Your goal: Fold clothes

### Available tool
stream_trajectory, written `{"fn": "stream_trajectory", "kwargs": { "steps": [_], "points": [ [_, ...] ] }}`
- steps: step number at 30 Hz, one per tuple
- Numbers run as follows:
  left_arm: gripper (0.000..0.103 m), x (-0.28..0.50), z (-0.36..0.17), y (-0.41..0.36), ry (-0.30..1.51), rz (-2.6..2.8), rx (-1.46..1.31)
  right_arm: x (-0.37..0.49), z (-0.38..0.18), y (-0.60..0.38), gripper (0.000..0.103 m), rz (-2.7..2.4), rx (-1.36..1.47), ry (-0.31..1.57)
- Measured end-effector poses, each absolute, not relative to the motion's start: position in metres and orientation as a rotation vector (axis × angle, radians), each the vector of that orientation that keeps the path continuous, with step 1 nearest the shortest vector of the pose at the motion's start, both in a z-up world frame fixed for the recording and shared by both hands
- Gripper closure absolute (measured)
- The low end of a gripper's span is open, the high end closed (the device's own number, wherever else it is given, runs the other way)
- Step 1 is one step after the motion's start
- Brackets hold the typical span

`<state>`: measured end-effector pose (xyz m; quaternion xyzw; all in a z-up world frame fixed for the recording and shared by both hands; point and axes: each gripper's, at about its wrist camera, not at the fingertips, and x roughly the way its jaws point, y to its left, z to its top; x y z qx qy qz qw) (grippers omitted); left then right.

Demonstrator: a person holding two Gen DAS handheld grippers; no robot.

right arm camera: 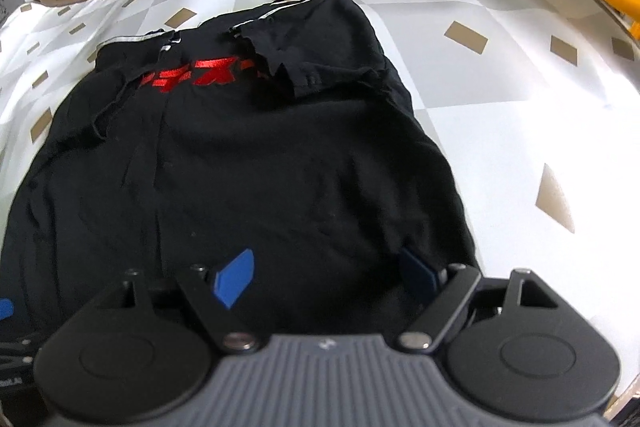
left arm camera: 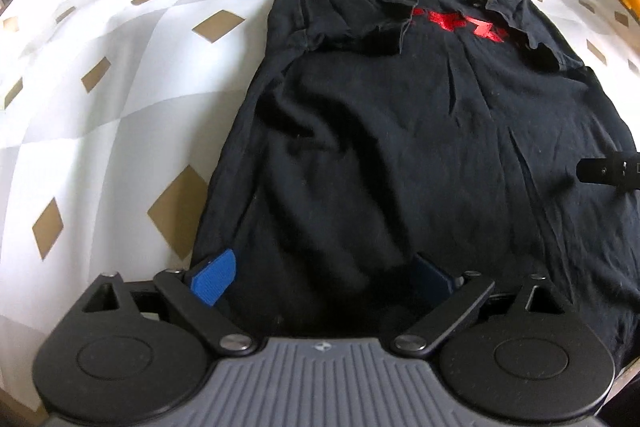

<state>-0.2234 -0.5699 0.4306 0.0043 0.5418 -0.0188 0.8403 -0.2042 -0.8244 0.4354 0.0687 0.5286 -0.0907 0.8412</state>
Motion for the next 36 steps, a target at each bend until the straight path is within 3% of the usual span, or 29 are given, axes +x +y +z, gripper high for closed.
{"fn": "stream_trajectory", "kwargs": {
  "steps": [8, 15, 36],
  "points": [
    [0.0, -0.238, 0.427, -0.565, 1.136, 0.005, -0.017, -0.215, 0.432, -0.842, 0.019, -0.286, 0.185, 1.119],
    [0.0, -0.243, 0.428, -0.563, 1.131, 0.015, -0.012, -0.235, 0.439, -0.852, 0.02, -0.325, 0.282, 1.108],
    [0.001, -0.285, 0.439, -0.586, 1.157, -0.025, 0.011, -0.291, 0.453, -0.798, 0.02, -0.172, 0.169, 1.161]
  ]
}}
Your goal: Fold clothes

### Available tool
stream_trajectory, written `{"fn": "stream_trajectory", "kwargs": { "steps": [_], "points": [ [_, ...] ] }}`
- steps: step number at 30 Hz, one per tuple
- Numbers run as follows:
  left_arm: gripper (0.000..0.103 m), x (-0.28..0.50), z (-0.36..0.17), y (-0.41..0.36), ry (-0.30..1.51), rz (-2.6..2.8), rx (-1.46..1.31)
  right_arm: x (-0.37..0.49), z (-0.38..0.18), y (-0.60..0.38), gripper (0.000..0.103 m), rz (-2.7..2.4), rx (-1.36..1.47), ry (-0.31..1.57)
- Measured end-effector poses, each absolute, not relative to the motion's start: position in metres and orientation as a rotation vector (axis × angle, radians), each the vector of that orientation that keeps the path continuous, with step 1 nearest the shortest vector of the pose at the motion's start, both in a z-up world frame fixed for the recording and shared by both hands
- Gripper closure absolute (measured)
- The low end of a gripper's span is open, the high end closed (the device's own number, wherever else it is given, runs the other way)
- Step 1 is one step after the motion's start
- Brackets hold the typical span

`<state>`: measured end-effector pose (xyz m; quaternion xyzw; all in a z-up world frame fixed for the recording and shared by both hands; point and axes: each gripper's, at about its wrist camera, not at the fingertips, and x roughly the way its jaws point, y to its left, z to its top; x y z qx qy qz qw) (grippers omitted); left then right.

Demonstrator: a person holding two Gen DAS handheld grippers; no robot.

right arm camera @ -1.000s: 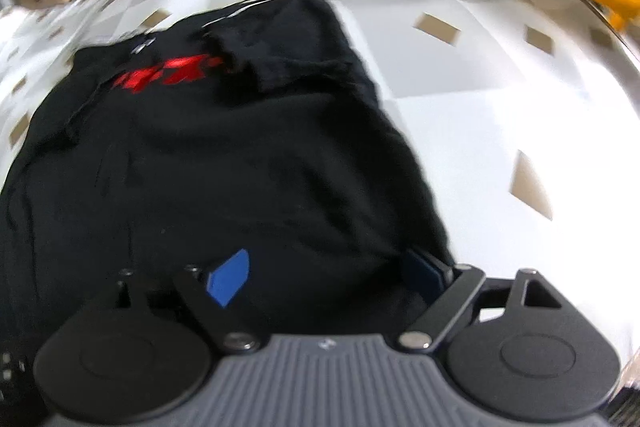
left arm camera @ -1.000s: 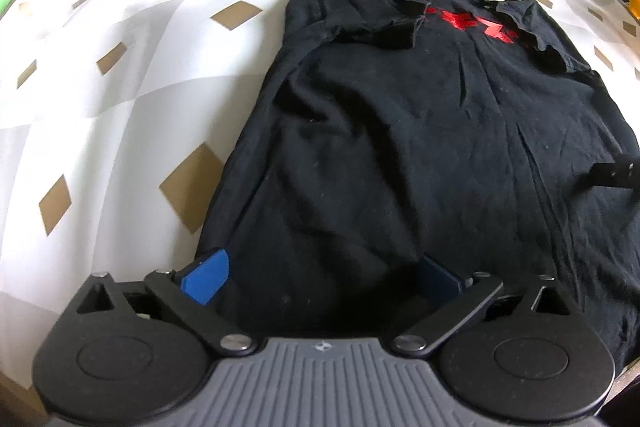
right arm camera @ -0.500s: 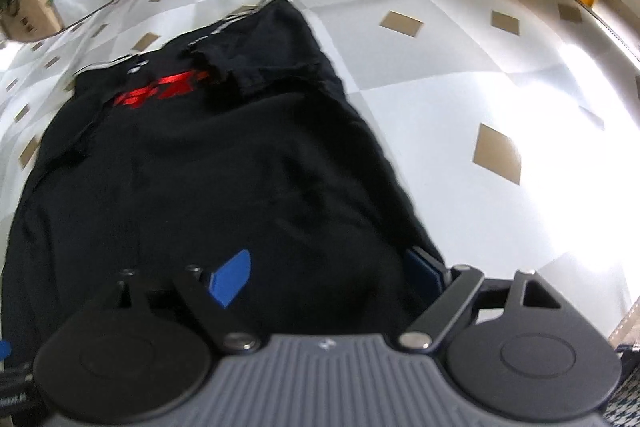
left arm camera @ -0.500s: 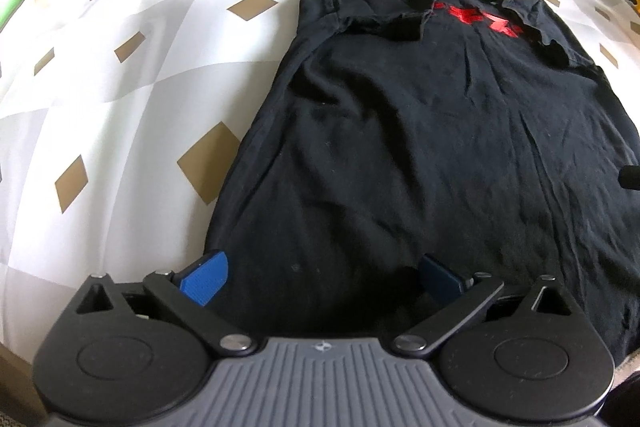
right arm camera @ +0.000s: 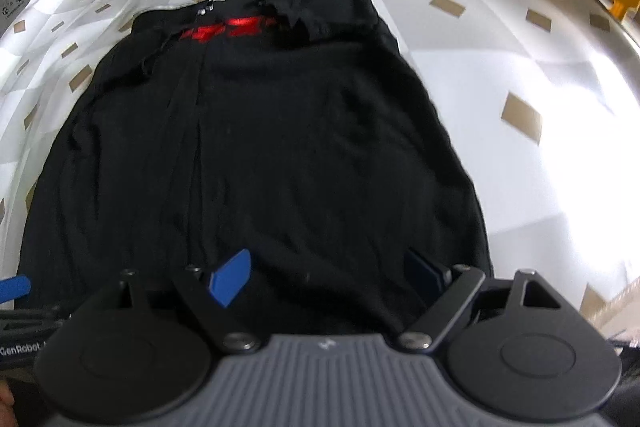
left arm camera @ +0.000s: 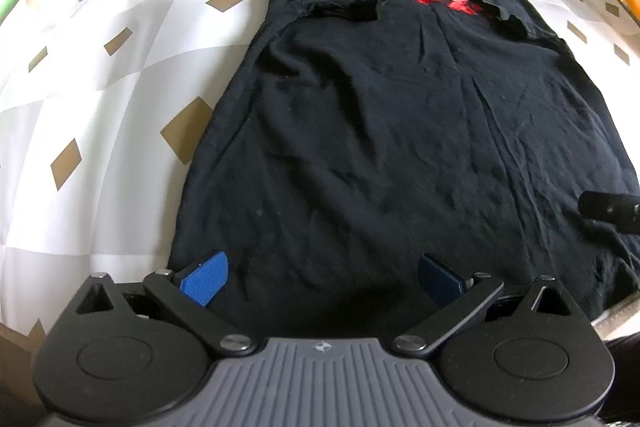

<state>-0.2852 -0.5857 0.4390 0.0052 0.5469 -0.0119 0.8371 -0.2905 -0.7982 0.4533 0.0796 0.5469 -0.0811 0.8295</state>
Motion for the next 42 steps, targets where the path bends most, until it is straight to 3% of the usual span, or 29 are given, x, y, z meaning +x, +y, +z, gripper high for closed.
{"fn": "stream_trajectory", "kwargs": {
  "steps": [30, 42],
  "points": [
    [0.001, -0.311, 0.432, -0.594, 1.211, -0.053, 0.011, -0.306, 0.431, -0.836, 0.012, -0.351, 0.242, 1.18],
    [0.001, -0.312, 0.47, -0.598, 1.044, -0.049, 0.02, -0.307, 0.436, -0.845, 0.013, -0.397, 0.299, 1.136]
  ]
}}
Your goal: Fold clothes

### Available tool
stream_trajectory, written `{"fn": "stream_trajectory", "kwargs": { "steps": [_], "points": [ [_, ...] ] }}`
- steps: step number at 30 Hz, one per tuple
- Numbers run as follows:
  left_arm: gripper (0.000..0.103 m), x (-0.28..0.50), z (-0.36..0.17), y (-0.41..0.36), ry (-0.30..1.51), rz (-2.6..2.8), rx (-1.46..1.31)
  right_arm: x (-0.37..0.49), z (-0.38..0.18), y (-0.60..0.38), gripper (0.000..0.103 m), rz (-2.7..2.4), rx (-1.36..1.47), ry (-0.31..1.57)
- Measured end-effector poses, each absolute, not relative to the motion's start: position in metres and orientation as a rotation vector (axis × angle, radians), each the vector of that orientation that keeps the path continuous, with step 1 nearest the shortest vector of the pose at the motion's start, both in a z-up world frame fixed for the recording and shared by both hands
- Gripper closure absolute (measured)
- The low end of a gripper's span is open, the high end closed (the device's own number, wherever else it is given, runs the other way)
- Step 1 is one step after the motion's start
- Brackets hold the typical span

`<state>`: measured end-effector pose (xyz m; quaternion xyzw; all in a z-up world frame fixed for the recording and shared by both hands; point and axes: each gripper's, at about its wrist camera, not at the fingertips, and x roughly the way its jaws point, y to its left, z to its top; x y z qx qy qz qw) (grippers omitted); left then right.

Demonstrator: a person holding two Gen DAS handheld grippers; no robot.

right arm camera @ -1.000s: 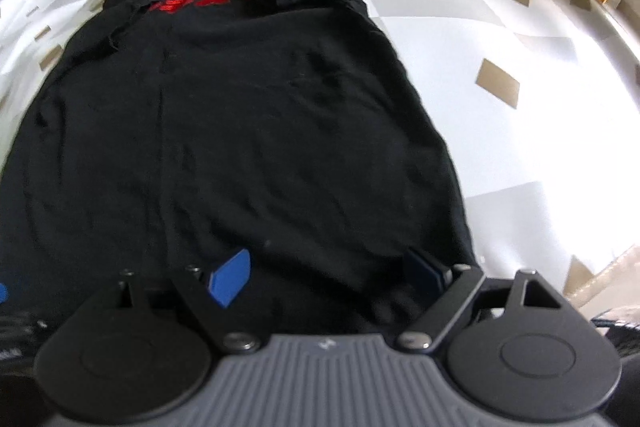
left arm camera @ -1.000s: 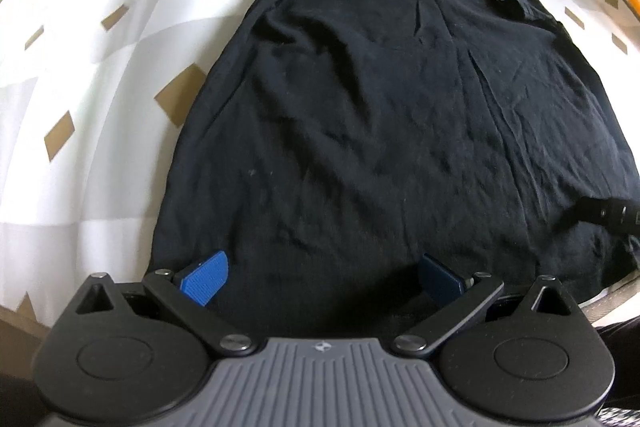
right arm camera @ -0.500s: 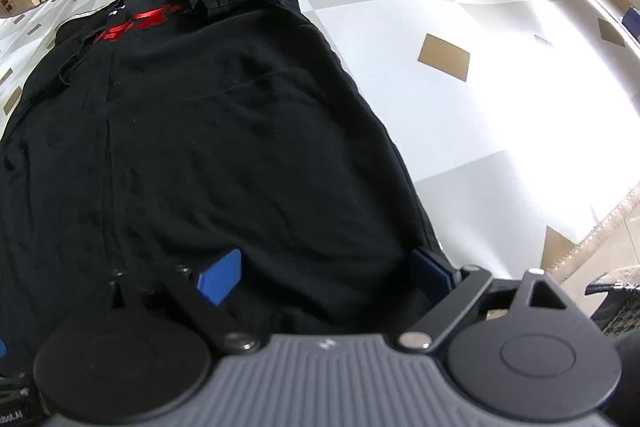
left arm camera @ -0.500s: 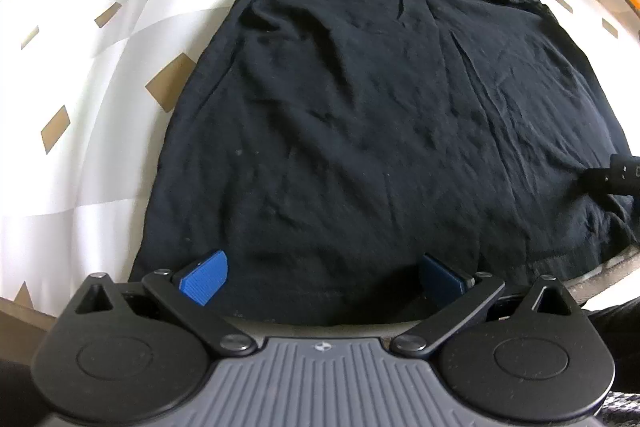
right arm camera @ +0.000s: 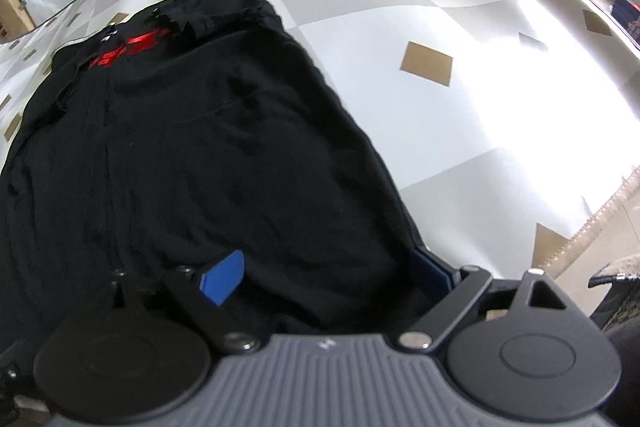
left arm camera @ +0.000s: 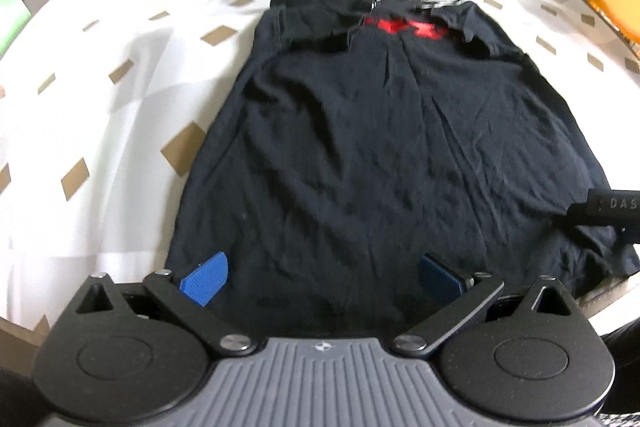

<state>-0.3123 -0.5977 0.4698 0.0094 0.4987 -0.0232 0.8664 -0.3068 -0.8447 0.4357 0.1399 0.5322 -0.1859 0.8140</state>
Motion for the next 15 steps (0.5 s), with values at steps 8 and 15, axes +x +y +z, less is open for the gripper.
{"fn": "stream_trajectory", "kwargs": {
  "steps": [8, 15],
  "points": [
    [0.001, -0.312, 0.485, -0.597, 0.998, -0.06, -0.012, -0.304, 0.431, -0.843, 0.013, -0.407, 0.265, 1.147],
    [0.001, -0.31, 0.494, -0.596, 0.995, -0.083, -0.062, -0.304, 0.429, -0.841, 0.013, -0.411, 0.262, 1.145]
  ]
}}
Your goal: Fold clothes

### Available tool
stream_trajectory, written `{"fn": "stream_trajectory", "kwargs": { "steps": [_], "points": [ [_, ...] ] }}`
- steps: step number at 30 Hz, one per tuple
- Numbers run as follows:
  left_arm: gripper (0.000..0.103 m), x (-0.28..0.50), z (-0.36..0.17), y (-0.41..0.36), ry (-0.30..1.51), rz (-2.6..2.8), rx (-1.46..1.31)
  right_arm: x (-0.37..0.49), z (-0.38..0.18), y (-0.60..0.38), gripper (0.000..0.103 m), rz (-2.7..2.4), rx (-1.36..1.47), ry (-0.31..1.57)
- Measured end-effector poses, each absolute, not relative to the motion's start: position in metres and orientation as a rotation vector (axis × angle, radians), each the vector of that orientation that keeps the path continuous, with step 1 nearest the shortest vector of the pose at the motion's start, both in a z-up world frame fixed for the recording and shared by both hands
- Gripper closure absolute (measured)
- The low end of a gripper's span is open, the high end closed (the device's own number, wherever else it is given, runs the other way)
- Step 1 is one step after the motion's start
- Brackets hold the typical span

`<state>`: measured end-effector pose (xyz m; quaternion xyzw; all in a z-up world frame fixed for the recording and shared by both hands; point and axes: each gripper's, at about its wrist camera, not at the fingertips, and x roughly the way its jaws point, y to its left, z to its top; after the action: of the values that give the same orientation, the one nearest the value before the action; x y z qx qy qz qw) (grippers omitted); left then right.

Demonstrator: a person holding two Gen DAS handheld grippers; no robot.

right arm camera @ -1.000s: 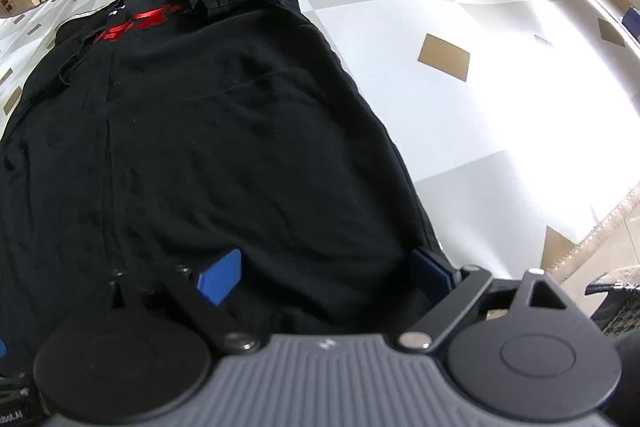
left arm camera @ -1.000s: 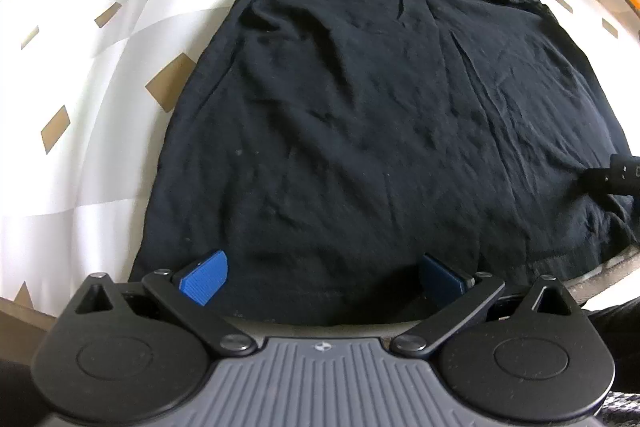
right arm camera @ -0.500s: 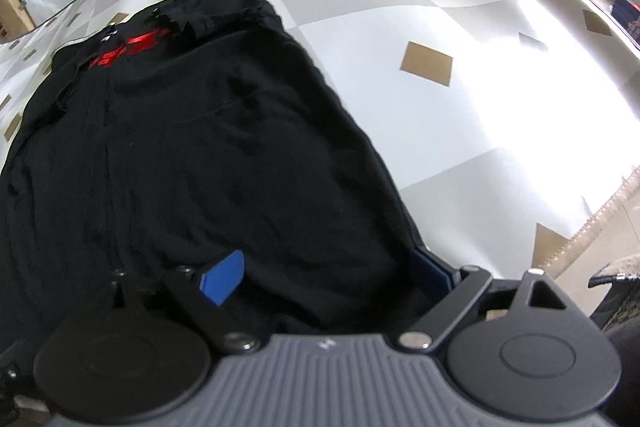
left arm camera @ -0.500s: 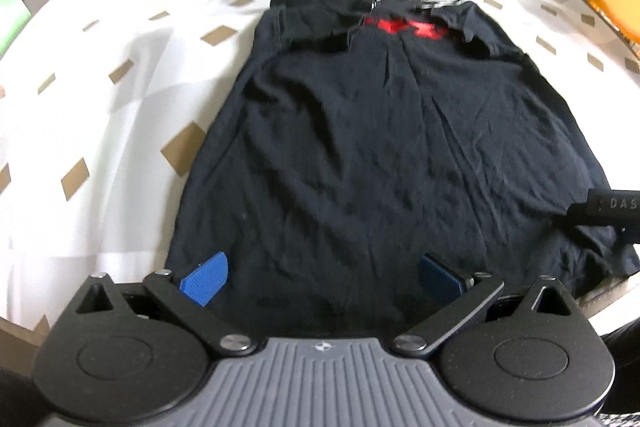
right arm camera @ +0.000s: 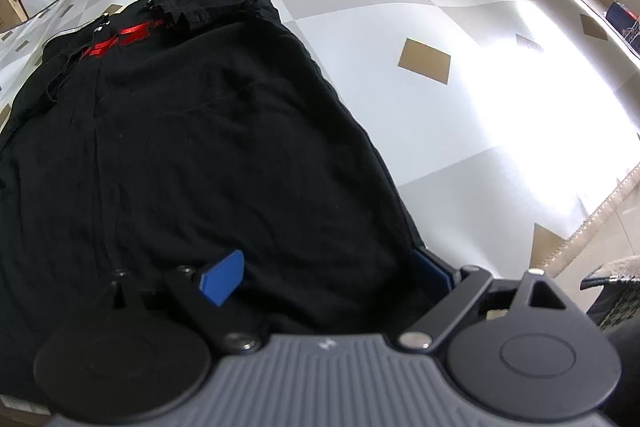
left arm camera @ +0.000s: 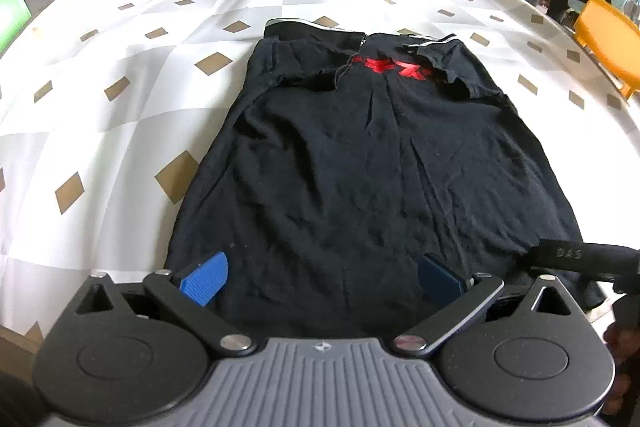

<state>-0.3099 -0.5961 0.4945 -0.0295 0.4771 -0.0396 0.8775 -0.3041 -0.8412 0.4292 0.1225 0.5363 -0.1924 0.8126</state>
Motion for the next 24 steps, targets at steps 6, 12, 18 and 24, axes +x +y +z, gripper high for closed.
{"fn": "stream_trajectory", "kwargs": {
  "steps": [6, 12, 18, 24],
  "points": [
    [0.001, -0.31, 0.503, -0.595, 0.985, -0.093, -0.089, -0.304, 0.428, -0.841, 0.011, -0.414, 0.265, 1.137],
    [0.001, -0.31, 0.509, -0.598, 0.972, -0.098, -0.088, -0.304, 0.427, -0.841, 0.01, -0.415, 0.265, 1.13],
    [0.001, -0.309, 0.51, -0.6, 0.999, -0.102, -0.089, -0.304, 0.427, -0.841, 0.008, -0.418, 0.262, 1.125],
    [0.001, -0.309, 0.508, -0.603, 1.038, -0.119, -0.078, -0.304, 0.426, -0.841, 0.007, -0.422, 0.262, 1.122]
  ]
}}
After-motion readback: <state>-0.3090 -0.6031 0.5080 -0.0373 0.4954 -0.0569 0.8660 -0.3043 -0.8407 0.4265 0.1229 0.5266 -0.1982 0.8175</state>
